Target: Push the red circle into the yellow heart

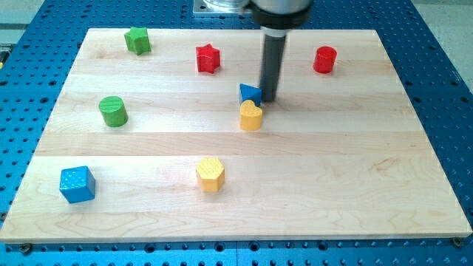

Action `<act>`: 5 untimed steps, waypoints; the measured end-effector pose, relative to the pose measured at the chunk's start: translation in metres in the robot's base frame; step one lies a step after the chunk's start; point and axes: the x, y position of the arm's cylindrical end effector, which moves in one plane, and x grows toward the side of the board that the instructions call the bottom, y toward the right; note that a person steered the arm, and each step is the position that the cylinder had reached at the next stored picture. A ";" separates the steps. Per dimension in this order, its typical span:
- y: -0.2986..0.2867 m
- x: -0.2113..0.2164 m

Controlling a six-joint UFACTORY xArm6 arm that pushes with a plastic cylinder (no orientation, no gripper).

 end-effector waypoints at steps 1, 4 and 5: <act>-0.037 0.011; 0.064 -0.120; 0.168 -0.144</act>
